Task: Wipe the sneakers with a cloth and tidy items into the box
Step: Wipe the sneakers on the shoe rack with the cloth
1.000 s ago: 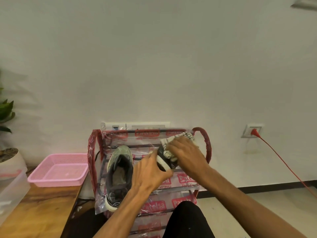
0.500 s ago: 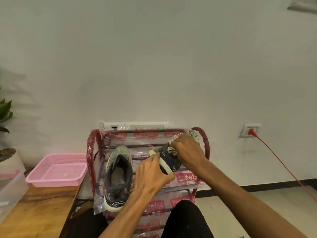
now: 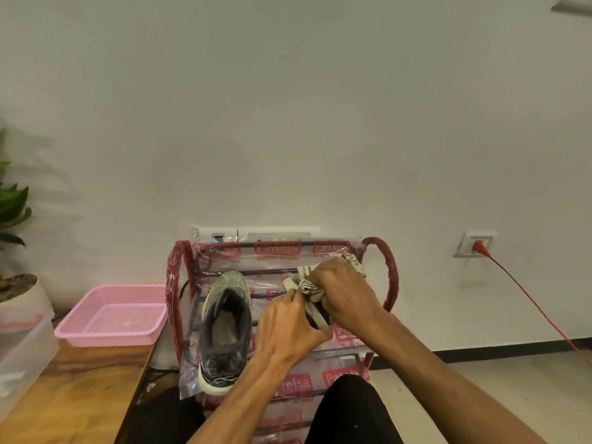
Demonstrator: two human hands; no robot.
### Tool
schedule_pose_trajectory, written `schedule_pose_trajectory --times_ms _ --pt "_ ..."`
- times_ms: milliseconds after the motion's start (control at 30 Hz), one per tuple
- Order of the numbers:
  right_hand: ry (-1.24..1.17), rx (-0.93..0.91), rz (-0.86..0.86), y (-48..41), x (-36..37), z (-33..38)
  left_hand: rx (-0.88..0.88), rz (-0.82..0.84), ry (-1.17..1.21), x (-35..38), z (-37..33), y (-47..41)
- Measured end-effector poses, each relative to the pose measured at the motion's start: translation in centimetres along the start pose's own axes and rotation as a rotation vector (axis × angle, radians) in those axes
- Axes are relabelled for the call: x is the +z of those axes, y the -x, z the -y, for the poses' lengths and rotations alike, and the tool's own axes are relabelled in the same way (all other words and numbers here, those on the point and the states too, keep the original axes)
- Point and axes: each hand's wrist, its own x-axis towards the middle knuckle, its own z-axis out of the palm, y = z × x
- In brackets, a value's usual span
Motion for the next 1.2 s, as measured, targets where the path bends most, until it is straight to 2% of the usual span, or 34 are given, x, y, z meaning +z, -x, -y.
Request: schedule_pose_trajectory --times_ms 200,433,700,833,1033,1200 --pt "-0.050 0.054 0.005 0.6 -1.4 0.4 -0.011 0.051 0.065 -0.4 0.5 0.0" --pt "0.010 -0.051 -0.044 2.5 -0.2 -0.5 -0.008 0.031 0.096 -0.9 0.4 -0.5" --pt "0.037 0.022 0.105 -1.2 0.0 -0.6 0.092 0.069 -0.017 -0.4 -0.3 0.2" --pt "0.063 0.038 0.128 -1.8 -0.5 0.2 -0.036 0.078 0.070 -1.4 0.3 -0.6" --pt "0.024 0.023 0.044 -1.0 -0.8 0.5 -0.079 0.089 0.129 -1.8 0.5 -0.7" --pt "-0.013 -0.135 -0.075 0.3 -1.6 0.3 -0.136 0.070 0.187 -1.6 0.8 -1.1"
